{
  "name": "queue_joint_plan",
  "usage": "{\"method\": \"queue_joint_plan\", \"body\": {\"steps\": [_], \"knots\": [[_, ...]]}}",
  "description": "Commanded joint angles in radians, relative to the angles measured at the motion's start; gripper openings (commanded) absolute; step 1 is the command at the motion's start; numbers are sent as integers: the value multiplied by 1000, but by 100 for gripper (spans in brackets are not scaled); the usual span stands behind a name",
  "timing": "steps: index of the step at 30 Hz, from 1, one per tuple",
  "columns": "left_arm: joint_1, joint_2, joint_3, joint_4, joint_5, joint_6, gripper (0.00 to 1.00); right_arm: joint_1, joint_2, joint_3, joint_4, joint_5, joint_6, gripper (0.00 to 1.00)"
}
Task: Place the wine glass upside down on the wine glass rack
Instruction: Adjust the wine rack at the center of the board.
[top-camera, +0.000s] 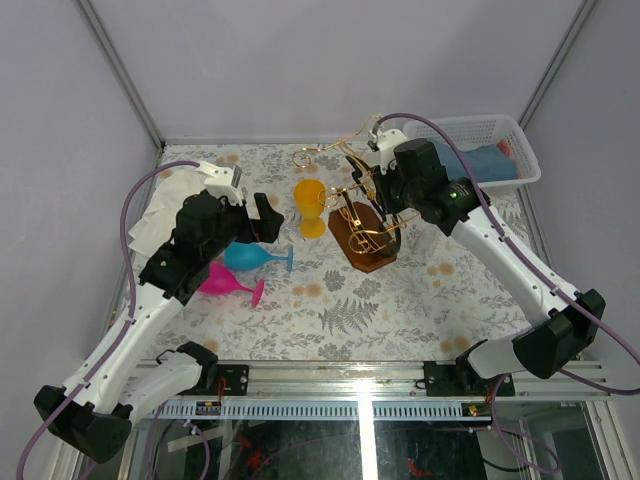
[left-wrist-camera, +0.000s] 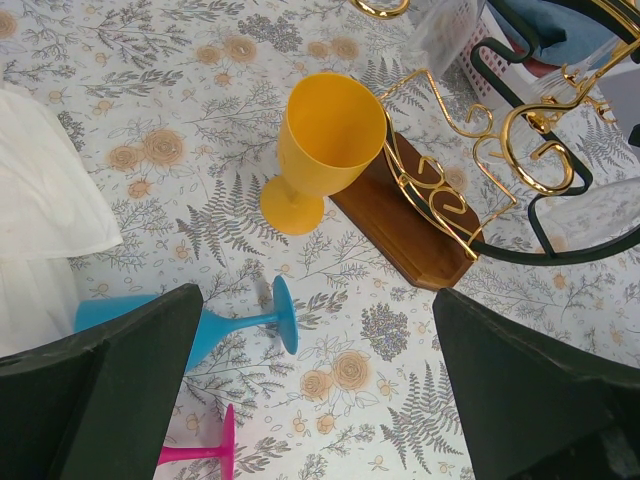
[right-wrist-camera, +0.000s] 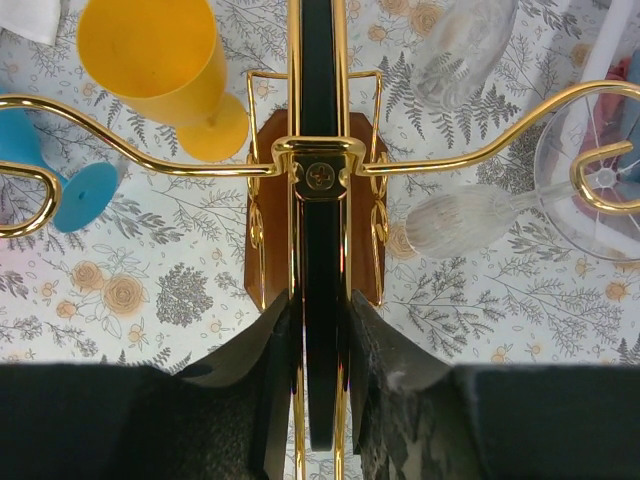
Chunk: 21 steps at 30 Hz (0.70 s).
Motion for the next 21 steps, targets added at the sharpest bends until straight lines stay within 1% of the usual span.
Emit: {"method": "queue_joint_plan", "body": {"steps": [1,6,8,17,21], "knots": [[8,4,-9,52,10,-5,100,-3,-9,32,-13,-34,-79,9],[9,0,-10,53,10,-5,100,-18,-2,33,-15,-51,-154,0],[8,1,-12,55,11,-6,100,-26,0,38,-23,-71,-203,0],[9,8,-15,59,22,-8,99,-76,4,49,-51,-256,-397,0],[8,6,-15,60,19,-8,99,-93,37,89,-94,-270,-464,0]]}}
